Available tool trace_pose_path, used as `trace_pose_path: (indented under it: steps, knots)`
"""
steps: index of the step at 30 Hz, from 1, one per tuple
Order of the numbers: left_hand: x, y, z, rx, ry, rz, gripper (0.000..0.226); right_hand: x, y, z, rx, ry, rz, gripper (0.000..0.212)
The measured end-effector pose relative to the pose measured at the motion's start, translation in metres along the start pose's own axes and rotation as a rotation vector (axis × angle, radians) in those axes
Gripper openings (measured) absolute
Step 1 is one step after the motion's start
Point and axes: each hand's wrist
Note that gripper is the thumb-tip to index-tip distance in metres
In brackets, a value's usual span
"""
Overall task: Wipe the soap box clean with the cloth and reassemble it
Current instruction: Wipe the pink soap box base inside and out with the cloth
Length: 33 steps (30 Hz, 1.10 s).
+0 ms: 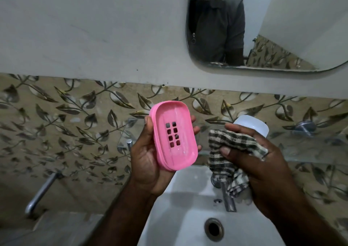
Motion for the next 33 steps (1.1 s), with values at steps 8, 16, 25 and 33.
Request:
trace_pose_path:
  steps: [8, 16, 25, 33]
  knots:
    - [0.018, 0.004, -0.002, -0.079, -0.042, -0.101, 0.1, -0.005, 0.023, 0.03, 0.265, -0.106, 0.379, 0.034]
    - [0.013, 0.001, 0.003, -0.186, 0.018, -0.204, 0.062, -0.023, 0.018, 0.021, 0.25, -0.627, 0.954, 0.034]
    - [0.02, 0.011, 0.01, -0.232, -0.011, -0.318, 0.051, -0.025, 0.007, 0.019, 0.359, -0.606, 1.008, 0.026]
    - [0.023, 0.012, 0.007, -0.266, -0.019, -0.308, 0.07, -0.025, 0.016, 0.031, 0.298, -0.593, 0.845, 0.022]
Point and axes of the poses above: each hand's wrist, its own z-axis away from the middle knuckle, its own y-axis out of the palm, x = y × z, and after that the axes turned 7 degrees about -x, right-handed
